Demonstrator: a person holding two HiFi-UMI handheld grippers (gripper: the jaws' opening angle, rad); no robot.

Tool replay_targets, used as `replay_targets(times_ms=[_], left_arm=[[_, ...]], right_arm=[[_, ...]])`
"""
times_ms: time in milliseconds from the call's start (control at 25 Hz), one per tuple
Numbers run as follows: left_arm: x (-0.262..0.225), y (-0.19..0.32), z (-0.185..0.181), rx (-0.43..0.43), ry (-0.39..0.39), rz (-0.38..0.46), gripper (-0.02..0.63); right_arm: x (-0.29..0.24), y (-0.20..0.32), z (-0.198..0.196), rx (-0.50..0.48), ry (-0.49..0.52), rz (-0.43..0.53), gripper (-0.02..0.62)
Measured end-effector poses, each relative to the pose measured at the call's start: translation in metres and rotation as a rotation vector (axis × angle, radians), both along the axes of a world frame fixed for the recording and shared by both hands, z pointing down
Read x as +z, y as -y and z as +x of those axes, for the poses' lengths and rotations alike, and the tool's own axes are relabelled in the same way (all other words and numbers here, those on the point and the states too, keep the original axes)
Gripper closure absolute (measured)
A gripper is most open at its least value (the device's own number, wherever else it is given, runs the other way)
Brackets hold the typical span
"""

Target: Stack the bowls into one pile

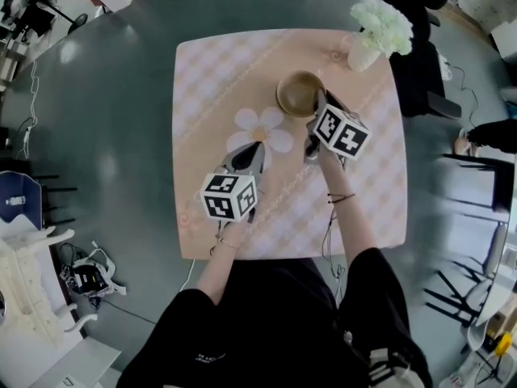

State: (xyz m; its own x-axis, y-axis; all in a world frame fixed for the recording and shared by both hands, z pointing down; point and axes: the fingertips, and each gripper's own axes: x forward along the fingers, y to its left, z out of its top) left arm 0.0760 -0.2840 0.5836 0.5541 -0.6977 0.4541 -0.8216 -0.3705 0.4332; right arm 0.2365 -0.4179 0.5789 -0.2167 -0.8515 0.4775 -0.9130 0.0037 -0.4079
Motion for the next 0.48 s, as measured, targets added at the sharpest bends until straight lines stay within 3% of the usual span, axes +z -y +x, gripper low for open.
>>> replay_targets(times_ms=[480], left_arm=[[0.012, 0.001, 0.009, 0.005, 0.014, -0.031, 0.609]], right_arm=[[0.017, 0.011, -0.009, -0.072, -0.081, -0.040, 0.568]])
